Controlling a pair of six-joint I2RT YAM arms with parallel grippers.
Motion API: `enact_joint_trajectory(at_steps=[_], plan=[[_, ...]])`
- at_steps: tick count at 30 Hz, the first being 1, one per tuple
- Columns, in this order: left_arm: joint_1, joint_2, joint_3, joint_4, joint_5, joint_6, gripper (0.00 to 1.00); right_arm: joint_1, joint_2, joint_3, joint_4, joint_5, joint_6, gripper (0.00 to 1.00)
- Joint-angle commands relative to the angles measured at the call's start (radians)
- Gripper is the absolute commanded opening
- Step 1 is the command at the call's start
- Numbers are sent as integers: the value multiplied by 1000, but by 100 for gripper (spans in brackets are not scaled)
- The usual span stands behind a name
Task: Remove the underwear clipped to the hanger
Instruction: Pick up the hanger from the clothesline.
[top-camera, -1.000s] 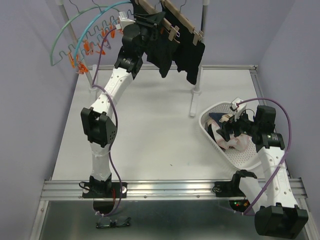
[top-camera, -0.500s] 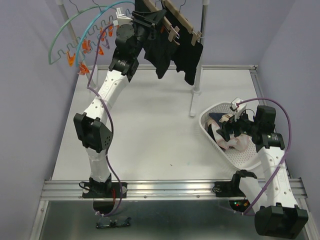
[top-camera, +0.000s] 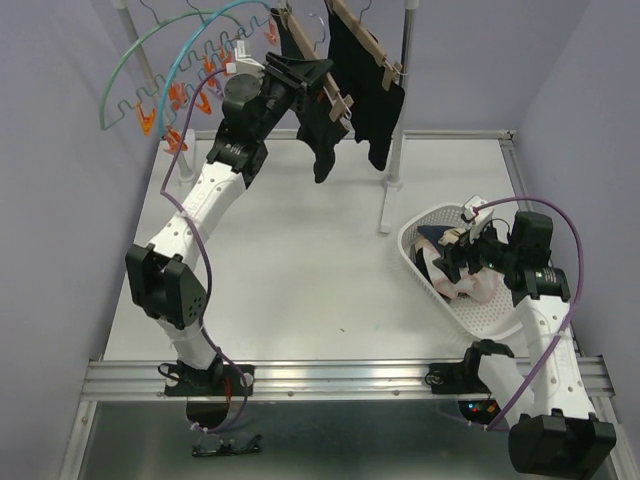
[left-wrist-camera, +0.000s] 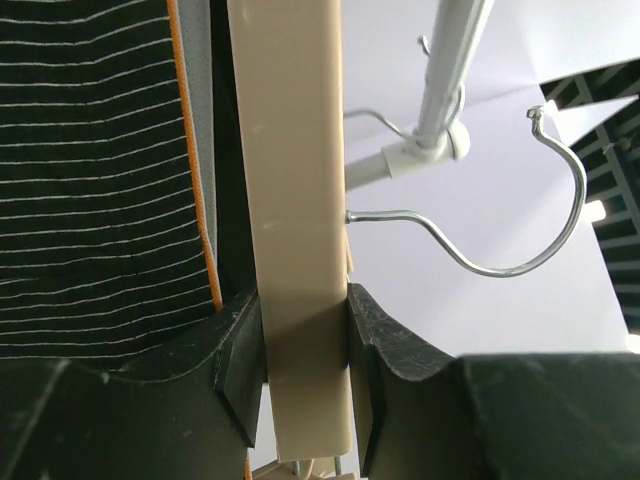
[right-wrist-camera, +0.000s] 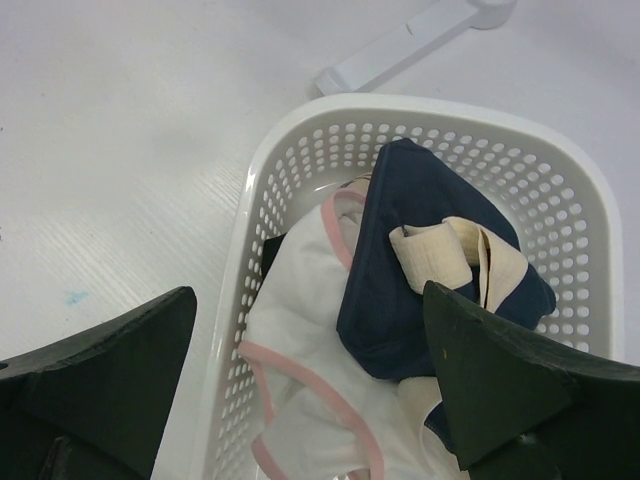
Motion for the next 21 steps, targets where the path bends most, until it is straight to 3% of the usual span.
enact_joint_trajectory(at_steps=[1, 14, 18, 21], plan=[[6, -160, -68, 144, 80, 56, 10, -9, -19, -19, 36, -10, -16, 100], [1, -596, -671, 178, 228, 229, 8, -9, -83, -53, 34, -88, -81, 100], [1, -723, -879, 156, 297, 308, 7, -9, -98, -54, 34, -146, -85, 100], [1, -801, -949, 68, 343, 404, 7, -9, -62, -12, 23, -200, -64, 100]])
